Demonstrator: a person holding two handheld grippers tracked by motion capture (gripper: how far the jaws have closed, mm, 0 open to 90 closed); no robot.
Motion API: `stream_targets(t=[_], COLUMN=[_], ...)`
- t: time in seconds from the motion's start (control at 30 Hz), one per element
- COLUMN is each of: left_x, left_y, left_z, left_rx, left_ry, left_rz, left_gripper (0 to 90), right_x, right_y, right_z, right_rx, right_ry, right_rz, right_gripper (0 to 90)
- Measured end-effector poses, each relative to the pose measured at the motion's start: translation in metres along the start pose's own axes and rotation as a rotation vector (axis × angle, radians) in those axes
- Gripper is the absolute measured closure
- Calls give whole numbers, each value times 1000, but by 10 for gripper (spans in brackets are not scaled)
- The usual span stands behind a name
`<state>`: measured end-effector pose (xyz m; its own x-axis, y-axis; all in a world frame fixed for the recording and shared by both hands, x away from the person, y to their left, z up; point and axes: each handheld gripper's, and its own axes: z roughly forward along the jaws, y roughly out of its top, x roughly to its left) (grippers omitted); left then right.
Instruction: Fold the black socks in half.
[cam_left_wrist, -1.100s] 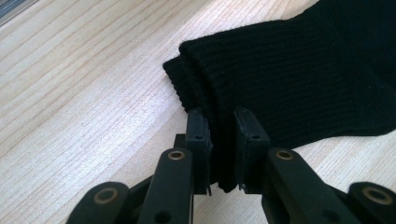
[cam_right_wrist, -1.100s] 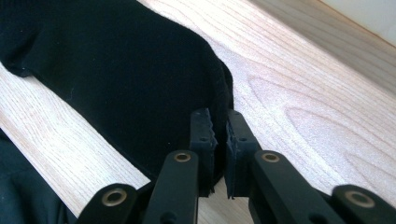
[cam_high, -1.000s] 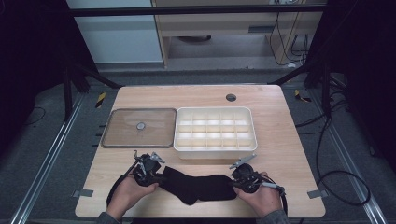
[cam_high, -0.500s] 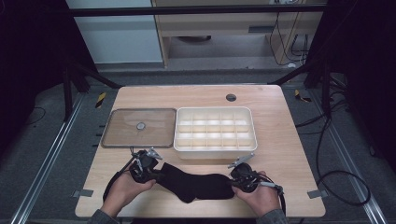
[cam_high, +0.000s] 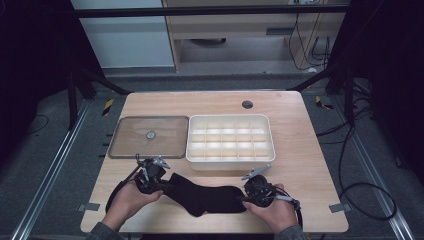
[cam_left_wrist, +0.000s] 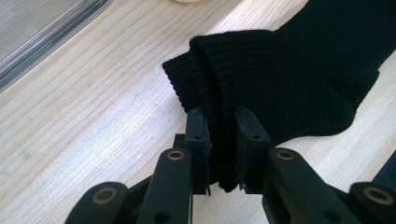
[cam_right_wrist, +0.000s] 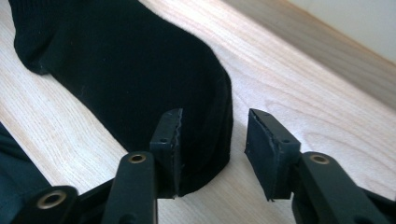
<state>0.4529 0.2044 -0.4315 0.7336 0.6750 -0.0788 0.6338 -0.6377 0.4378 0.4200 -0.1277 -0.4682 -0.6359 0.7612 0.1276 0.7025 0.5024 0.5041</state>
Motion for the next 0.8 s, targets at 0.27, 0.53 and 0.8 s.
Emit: stream_targets(t=[0.27, 0.53, 0.8], left_x=[4, 0, -15], left_y=[1, 6, 18], left_z=[-7, -16, -24], left_rx=[-6, -17, -30], left_ry=[3, -19, -47], left_rz=[-1, 2, 58], left_gripper=[770, 770, 770], right_x=[2, 9, 12], right_y=[2, 6, 13], right_z=[9, 11, 12], right_rx=[29, 9, -6], right_ry=[25, 35, 49], right_rz=[-13, -21, -27], right_gripper=[779, 842, 844])
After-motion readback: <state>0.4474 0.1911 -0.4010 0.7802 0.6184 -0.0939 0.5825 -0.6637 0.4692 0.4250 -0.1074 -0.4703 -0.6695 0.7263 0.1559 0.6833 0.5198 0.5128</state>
